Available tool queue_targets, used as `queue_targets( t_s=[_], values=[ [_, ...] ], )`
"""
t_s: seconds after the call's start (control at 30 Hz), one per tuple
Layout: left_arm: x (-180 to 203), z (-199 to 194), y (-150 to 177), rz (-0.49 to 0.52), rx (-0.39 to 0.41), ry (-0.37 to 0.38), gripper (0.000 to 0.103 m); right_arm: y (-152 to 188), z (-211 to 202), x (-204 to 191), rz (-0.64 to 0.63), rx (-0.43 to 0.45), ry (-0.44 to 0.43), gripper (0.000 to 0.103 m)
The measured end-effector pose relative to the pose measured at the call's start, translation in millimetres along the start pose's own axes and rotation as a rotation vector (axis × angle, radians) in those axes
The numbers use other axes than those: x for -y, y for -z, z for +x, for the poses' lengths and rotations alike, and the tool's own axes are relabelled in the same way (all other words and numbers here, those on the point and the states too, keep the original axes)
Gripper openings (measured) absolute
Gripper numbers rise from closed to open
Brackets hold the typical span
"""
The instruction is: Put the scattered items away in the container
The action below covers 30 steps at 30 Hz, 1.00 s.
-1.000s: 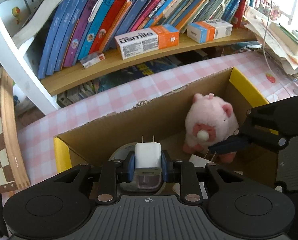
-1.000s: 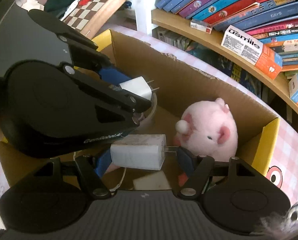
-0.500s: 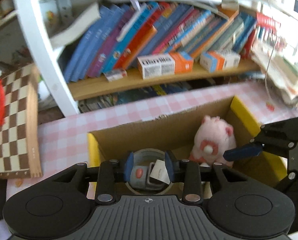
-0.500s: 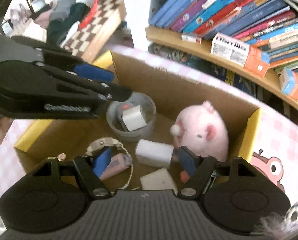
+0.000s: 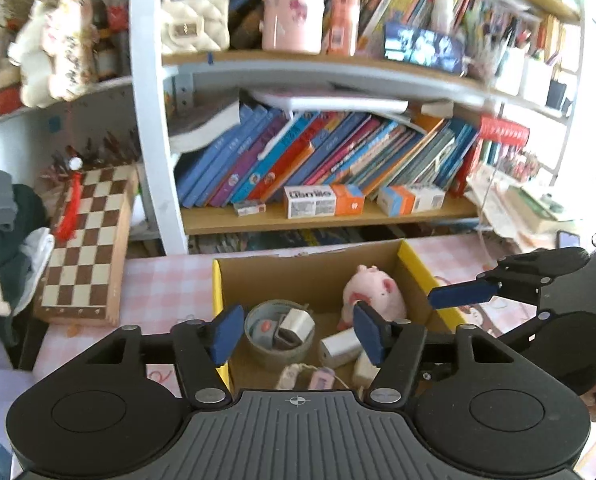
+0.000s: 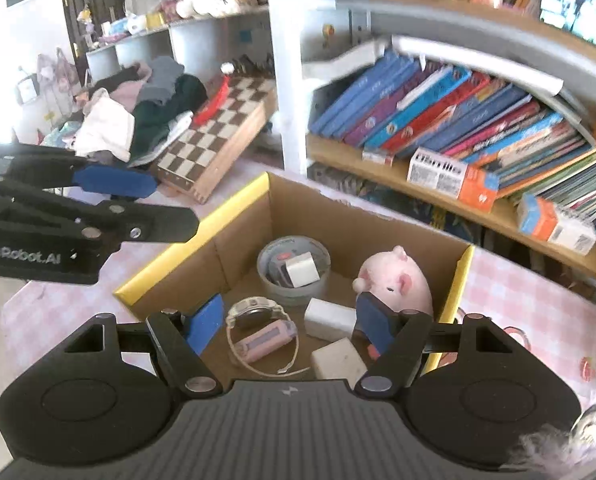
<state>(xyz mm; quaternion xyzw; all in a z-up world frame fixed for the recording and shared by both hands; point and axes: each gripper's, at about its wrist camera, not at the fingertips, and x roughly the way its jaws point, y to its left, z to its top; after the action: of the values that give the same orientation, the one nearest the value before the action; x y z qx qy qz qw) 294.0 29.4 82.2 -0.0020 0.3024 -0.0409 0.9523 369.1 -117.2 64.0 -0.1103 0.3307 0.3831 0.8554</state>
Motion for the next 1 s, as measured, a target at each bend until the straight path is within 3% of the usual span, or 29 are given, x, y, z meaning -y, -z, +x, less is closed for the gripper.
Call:
queue_targets(
  t_s=[0.23, 0.5, 0.77, 1.0],
  values=[
    [15, -60, 34, 0.001, 0.085, 0.011, 0.071, 34, -51, -40, 0.015, 0.083, 0.087, 0.072],
    [30, -123, 90, 0.014, 0.131, -0.002, 0.081, 98, -107, -96, 0.034, 0.164, 0.241, 0.073],
    [41, -156, 150, 0.002, 0.093, -0.01, 0.082, 177, -146, -148, 0.07, 0.147, 0.344, 0.074],
    [47, -172, 196, -0.002, 0.042, -0.04, 0.083, 222, -161, -173, 0.118, 0.114, 0.397, 0.077]
  ],
)
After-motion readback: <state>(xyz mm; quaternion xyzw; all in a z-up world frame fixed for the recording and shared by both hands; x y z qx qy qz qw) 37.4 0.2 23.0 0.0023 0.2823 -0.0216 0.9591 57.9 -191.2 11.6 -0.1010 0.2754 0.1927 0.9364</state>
